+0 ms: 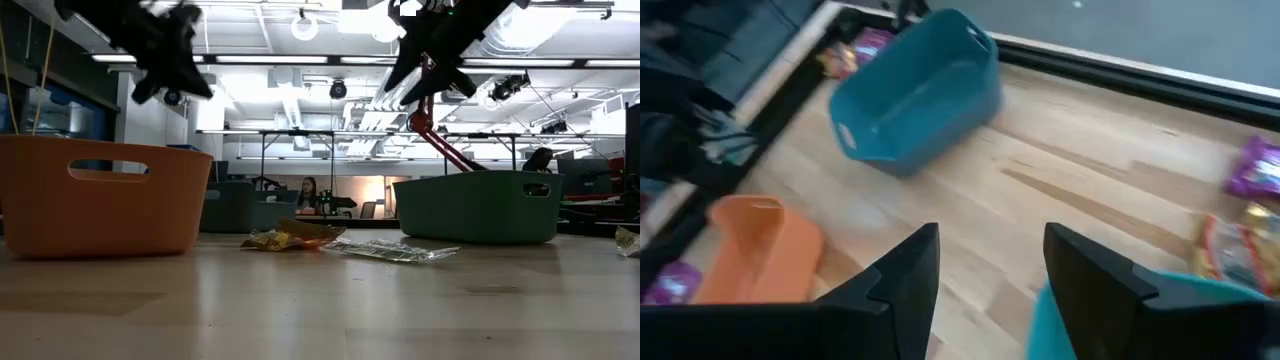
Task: Sort candy
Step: Adjust the blue candy
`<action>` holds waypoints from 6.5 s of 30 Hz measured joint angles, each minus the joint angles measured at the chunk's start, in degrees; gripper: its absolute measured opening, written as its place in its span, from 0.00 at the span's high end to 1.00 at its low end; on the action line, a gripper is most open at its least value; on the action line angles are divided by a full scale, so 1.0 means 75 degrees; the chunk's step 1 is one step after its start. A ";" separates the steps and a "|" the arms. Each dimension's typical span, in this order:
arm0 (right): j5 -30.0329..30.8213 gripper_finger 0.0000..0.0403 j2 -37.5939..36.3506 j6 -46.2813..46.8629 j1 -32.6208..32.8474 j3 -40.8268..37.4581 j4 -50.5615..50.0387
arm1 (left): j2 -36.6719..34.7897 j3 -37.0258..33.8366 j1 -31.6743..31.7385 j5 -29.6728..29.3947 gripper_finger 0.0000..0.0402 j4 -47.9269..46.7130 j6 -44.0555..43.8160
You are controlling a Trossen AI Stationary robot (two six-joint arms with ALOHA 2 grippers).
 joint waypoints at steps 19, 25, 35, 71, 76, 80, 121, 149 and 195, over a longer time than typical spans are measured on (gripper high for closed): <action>0.1774 0.67 0.2330 0.1731 -0.0934 0.0000 0.1380 | 0.2368 0.1030 0.0845 0.1962 0.78 0.1153 0.0823; 0.1926 0.83 0.3205 0.2046 -0.1568 0.0000 0.1357 | 0.2226 0.1113 0.0845 0.1959 0.78 0.0981 0.0848; 0.2511 1.00 0.3648 0.2269 -0.1840 0.0003 0.0670 | 0.1977 0.1116 0.0845 0.1945 0.78 0.0848 0.0835; 0.1650 1.00 0.3637 0.2285 -0.1103 0.0009 -0.0847 | 0.1980 0.1116 0.0854 0.1877 0.78 0.0858 0.0952; 0.1095 1.00 0.3637 0.2374 -0.0281 0.0009 -0.0582 | 0.1979 0.1116 0.0851 0.1880 0.78 0.0856 0.0884; 0.0782 1.00 0.3637 0.2834 0.0549 0.0009 -0.0460 | 0.1980 0.1114 0.0851 0.1883 0.78 0.0856 0.0701; 0.3663 1.00 0.5327 0.3236 -0.2214 0.0000 0.2822 | 0.1980 0.1110 0.0836 0.1880 0.78 0.0966 0.0687; 0.2881 1.00 0.5455 0.3692 -0.1585 0.0020 0.1120 | 0.1980 0.1110 0.0833 0.1848 0.78 0.0972 0.1025; 0.5327 1.00 0.5418 0.5087 -0.2249 0.0230 -0.1053 | 0.1980 0.1110 0.0801 0.1854 0.78 0.0949 0.1768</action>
